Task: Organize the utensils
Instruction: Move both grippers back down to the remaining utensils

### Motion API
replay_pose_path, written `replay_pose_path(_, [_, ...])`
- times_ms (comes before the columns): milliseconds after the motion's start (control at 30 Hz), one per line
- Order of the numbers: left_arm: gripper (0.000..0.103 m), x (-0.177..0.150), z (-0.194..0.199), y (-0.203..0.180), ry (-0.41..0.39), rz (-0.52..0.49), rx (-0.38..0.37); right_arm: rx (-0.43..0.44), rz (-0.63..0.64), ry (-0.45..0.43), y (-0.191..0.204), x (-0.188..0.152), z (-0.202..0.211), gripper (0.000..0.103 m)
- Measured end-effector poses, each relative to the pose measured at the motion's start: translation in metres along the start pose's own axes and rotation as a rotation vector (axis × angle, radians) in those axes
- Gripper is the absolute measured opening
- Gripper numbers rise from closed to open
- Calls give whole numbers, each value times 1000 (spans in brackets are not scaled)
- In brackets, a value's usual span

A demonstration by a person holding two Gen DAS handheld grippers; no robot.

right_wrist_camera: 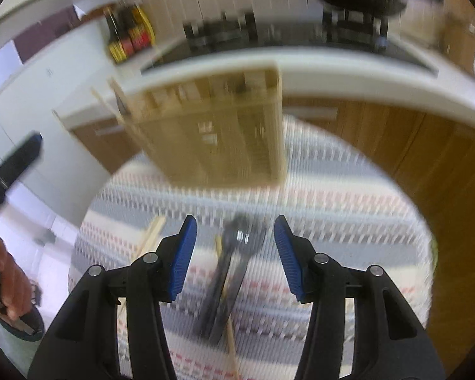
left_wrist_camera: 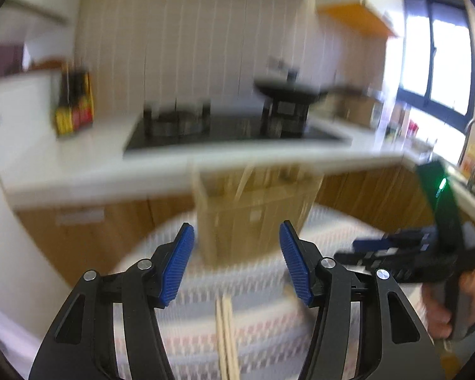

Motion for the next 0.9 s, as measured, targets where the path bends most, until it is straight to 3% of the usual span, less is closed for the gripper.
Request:
replay_pose_path(133, [43,-38,-38,8,194,-11,0,41,-59,85,-10,-12,-22,38])
replay_pose_path(267, [38,-67,-61,13,316,-26,-9,95,-133,148,-25,-20,-42,36])
replay_pose_path(367, [30,-83,-79,20,396,-25,-4,57,-142,171,-31,-25,-51,34])
replay_pose_path(467, [30,-94,-92,28,447,-21,3,43,-146,180,-37,-28,-54,32])
replay_pose_path(600, [22,-106,-105,28,504,-48,0,29,-148,190,-41,-26,-60,28])
replay_pose_path(733, [17,-108,-106,28,503,-69,17,36,-144,205,-40,-22,-69,26])
replay_pose_path(900, [18,-107,-106,30,506,-71,5,-28,-86,213,-25,-20,-81,25])
Point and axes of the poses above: each gripper's, at about its wrist camera, not at the fingertips, and z roughly against the way its jaws point, y to its left, x to its top, the point moved 2 cm from there along -z, roughly the way its jaws point, and after that the axes turned 8 degrees about x, right-handed, at the moved point
